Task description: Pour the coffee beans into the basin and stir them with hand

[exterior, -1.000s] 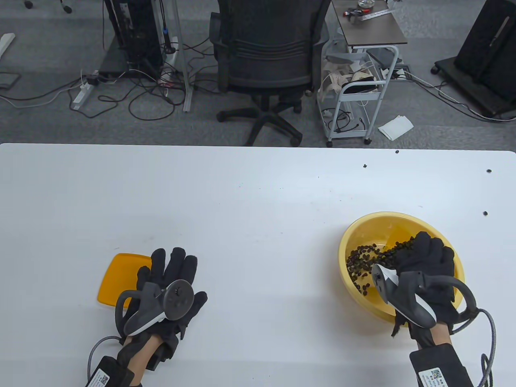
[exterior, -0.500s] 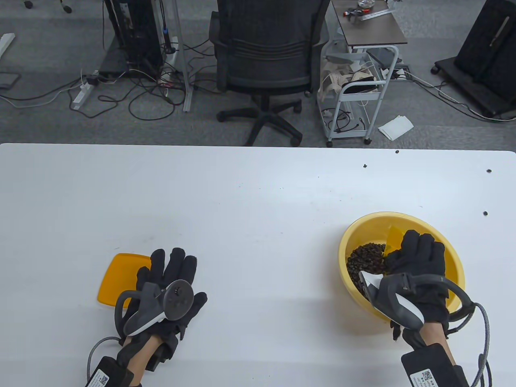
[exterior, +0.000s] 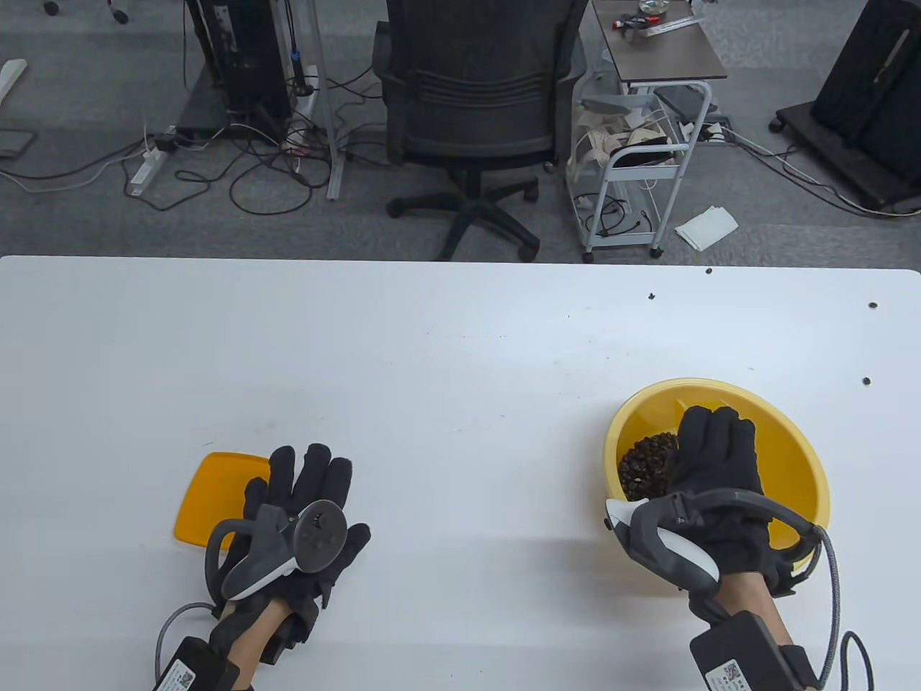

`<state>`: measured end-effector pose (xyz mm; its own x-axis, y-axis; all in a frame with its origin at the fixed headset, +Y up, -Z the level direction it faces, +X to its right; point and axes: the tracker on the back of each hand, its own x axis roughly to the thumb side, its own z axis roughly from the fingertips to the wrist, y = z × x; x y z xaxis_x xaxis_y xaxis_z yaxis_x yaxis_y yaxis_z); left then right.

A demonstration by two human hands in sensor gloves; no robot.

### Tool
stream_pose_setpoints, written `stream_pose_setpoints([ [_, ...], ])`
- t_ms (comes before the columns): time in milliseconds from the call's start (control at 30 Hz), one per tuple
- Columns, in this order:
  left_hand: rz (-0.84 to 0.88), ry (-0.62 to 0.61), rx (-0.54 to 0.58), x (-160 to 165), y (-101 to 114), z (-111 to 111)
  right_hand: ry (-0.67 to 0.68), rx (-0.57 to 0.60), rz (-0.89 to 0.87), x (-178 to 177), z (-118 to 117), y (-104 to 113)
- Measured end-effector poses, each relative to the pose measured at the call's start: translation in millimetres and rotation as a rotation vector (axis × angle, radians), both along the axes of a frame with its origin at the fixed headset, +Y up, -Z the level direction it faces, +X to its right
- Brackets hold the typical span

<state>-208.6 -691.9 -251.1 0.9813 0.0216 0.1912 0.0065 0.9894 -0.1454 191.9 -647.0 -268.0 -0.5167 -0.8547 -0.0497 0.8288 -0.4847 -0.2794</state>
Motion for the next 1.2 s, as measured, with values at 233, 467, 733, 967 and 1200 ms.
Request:
stream_pose_setpoints([
  [233,-0.001,0.001,-0.001,0.1,-0.5,-0.1,0.019,0.015,0.121,-5.9,5.0,11.3],
  [467,-0.005,0.006,-0.006,0.0,-0.8,0.6,0.009,0.026,0.148,-8.5,5.0,15.1],
  [733,-0.005,0.007,-0.008,-0.3,-0.7,0.6,-0.011,0.038,0.162,-8.0,6.4,15.9],
  [967,0.100,-0.012,-0.022,0.1,0.4,-0.8,-0.029,0.116,-0.528,11.2,12.1,44.6],
  [1200,0.420,-0.052,-0.020,12.5,8.1,-1.1,0.154,0.083,-1.274,11.5,22.5,53.6],
])
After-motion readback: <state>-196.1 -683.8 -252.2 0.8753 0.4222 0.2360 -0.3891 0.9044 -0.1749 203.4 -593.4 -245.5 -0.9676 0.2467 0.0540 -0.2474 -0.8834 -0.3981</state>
